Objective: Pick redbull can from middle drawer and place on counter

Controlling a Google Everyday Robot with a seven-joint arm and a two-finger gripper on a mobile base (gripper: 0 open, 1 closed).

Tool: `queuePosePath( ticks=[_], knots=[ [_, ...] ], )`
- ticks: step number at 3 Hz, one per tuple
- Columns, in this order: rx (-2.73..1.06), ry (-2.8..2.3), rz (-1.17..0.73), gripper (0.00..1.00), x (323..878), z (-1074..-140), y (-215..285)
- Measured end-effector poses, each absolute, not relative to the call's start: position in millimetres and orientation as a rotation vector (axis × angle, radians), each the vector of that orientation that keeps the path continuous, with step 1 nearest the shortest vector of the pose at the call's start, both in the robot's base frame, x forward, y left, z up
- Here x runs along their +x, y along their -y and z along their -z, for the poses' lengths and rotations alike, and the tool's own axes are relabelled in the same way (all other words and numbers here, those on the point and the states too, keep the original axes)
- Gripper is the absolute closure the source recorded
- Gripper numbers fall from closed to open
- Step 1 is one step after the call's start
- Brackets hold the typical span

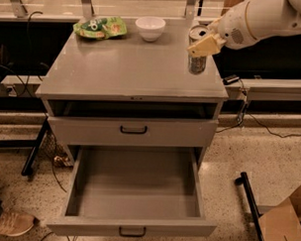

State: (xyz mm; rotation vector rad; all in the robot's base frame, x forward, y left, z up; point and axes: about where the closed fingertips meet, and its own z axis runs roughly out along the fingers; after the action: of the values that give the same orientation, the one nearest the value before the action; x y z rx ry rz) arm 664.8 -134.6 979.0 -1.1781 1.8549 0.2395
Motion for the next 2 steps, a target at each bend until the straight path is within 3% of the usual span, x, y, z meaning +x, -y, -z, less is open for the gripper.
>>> queuePosePath(
  ticks=[2],
  knots=[
    [-1.091,-1.982,-0.364,1.00,703.3,-947.3,126.1]
  ],
)
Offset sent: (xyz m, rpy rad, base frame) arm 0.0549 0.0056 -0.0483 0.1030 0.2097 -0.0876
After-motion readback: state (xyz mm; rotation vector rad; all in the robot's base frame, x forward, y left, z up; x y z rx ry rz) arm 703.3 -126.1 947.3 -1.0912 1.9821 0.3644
